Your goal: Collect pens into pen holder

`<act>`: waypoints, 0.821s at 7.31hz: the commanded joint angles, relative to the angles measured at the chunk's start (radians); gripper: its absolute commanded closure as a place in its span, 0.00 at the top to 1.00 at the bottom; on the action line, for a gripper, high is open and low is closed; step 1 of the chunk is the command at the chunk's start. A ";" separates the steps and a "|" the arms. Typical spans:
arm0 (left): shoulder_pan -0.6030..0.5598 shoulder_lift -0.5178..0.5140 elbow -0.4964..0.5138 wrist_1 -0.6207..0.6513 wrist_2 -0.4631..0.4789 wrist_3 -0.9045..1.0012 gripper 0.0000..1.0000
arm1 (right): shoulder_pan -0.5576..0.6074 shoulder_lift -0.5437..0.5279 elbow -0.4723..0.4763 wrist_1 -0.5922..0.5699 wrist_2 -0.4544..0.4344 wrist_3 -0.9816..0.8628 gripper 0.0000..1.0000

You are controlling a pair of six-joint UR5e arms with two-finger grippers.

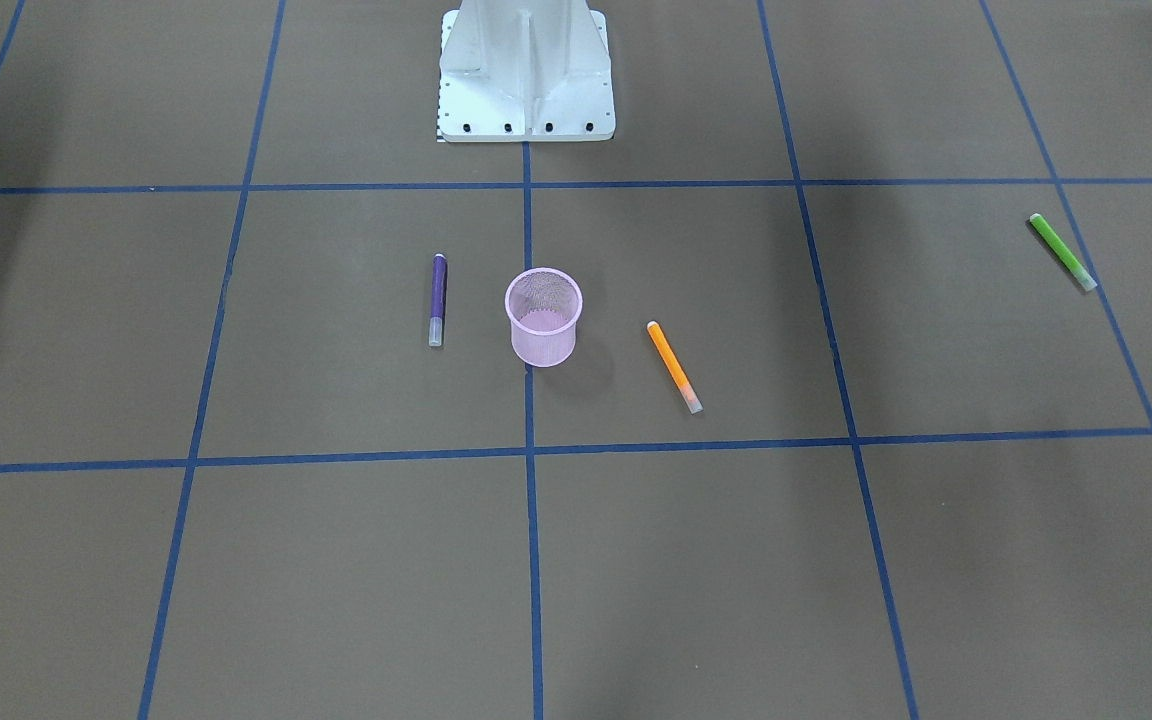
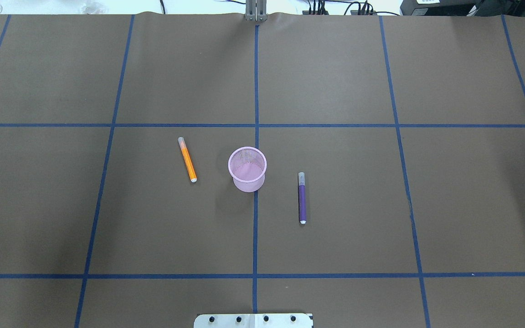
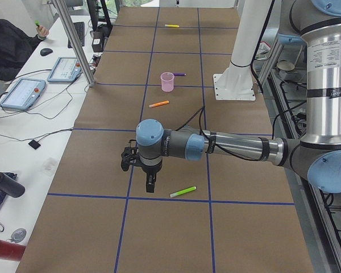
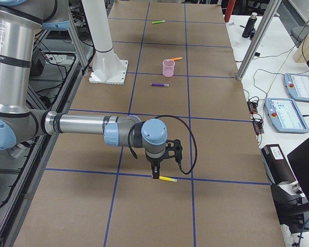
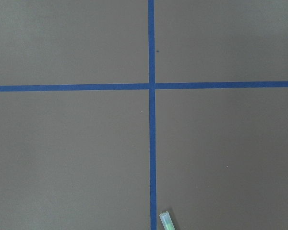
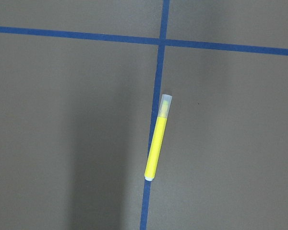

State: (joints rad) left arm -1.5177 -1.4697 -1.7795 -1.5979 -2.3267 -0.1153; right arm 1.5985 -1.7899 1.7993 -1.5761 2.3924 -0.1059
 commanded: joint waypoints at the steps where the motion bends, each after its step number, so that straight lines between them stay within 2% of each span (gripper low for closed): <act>1: -0.001 0.000 0.002 0.000 -0.003 0.006 1.00 | 0.000 0.001 0.002 0.001 0.002 0.000 0.99; 5: -0.001 -0.004 0.002 0.003 -0.005 -0.004 1.00 | 0.000 0.003 0.006 0.002 0.007 0.002 0.99; 6: -0.001 -0.015 -0.006 -0.008 -0.032 -0.004 1.00 | 0.000 0.003 0.006 0.004 0.008 0.003 0.99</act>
State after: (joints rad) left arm -1.5186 -1.4750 -1.7790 -1.5978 -2.3378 -0.1176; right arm 1.5984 -1.7877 1.8046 -1.5737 2.3991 -0.1042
